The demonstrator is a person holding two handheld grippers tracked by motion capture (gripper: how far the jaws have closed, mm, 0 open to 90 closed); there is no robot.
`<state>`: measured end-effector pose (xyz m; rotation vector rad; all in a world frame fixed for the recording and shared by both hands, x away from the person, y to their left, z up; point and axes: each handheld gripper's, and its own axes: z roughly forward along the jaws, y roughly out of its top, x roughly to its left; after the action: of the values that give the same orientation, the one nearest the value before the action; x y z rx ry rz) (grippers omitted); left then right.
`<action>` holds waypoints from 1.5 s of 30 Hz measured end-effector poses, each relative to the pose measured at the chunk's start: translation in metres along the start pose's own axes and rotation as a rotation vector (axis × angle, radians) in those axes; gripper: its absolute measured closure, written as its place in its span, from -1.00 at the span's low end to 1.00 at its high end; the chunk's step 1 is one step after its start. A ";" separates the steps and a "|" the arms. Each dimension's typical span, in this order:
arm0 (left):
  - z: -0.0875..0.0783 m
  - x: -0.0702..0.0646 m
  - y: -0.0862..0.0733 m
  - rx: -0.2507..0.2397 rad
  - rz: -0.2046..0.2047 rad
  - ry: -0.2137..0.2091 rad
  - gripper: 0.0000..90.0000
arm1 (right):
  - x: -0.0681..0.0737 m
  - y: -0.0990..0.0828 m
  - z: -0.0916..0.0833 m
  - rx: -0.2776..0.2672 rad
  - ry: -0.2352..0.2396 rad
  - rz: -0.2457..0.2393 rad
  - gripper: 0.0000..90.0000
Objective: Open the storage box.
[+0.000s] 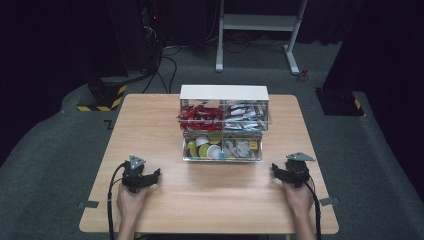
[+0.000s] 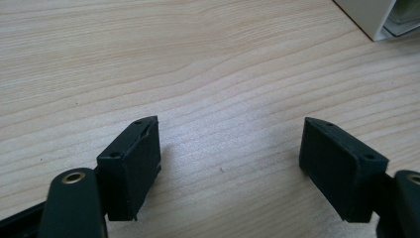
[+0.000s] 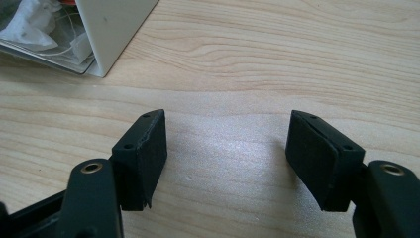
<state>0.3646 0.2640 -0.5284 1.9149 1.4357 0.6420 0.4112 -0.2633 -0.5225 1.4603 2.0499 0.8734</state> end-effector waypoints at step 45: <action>0.000 -0.001 0.000 0.002 0.001 -0.004 -0.50 | 0.000 0.000 -0.001 0.006 -0.026 0.026 -0.29</action>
<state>0.3644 0.2632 -0.5285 1.9177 1.4330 0.6374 0.4102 -0.2639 -0.5220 1.4965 2.0204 0.8551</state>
